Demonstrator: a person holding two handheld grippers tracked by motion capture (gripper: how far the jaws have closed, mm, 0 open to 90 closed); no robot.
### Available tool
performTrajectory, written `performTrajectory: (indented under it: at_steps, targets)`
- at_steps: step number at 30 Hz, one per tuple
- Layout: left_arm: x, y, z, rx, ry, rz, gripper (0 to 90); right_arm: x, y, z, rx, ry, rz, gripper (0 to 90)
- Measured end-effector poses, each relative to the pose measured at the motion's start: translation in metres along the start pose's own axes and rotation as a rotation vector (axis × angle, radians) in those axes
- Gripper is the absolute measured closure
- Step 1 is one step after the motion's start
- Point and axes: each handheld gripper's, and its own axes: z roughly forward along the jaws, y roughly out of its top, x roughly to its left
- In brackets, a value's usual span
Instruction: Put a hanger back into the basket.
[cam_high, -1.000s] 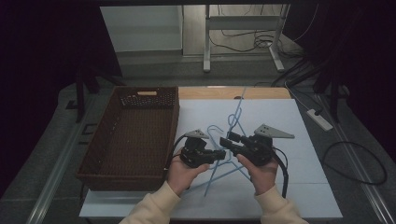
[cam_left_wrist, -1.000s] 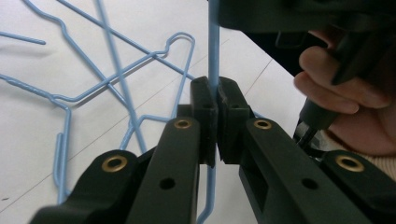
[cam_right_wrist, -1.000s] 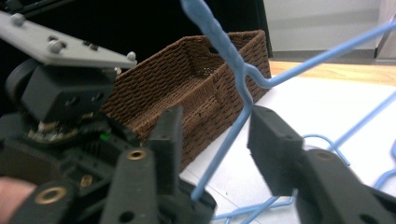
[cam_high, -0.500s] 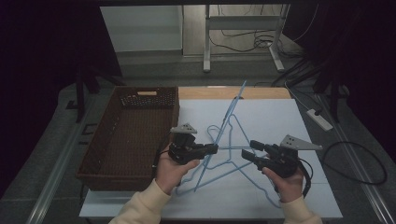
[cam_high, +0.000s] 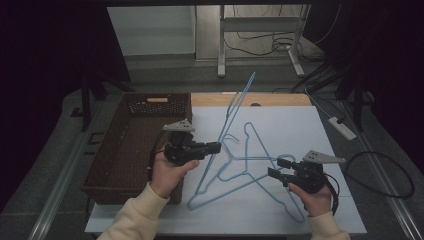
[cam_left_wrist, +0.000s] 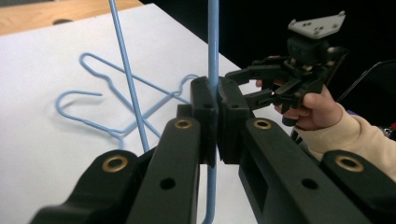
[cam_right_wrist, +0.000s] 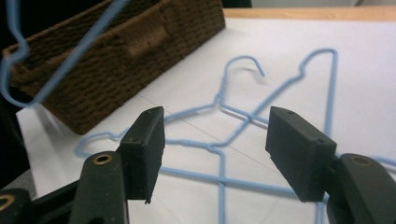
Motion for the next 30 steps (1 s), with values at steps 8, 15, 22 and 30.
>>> performTrajectory:
  at_steps: [8,15,22,30]
  targets:
    - [0.017,0.004,-0.025,-0.022,0.019,-0.011,86.7,-0.008,-0.004,0.000,0.021,-0.041,-0.003,38.3]
    - [0.035,0.001,-0.053,-0.048,0.029,-0.034,86.6,-0.008,-0.005,0.002,0.038,-0.049,-0.003,37.7]
    - [0.045,0.002,-0.083,-0.095,0.032,-0.042,86.8,-0.009,-0.005,0.002,0.041,-0.052,-0.001,37.8]
    - [0.051,0.004,-0.103,-0.093,0.105,-0.017,86.8,-0.007,-0.006,0.004,0.048,-0.052,-0.004,37.8]
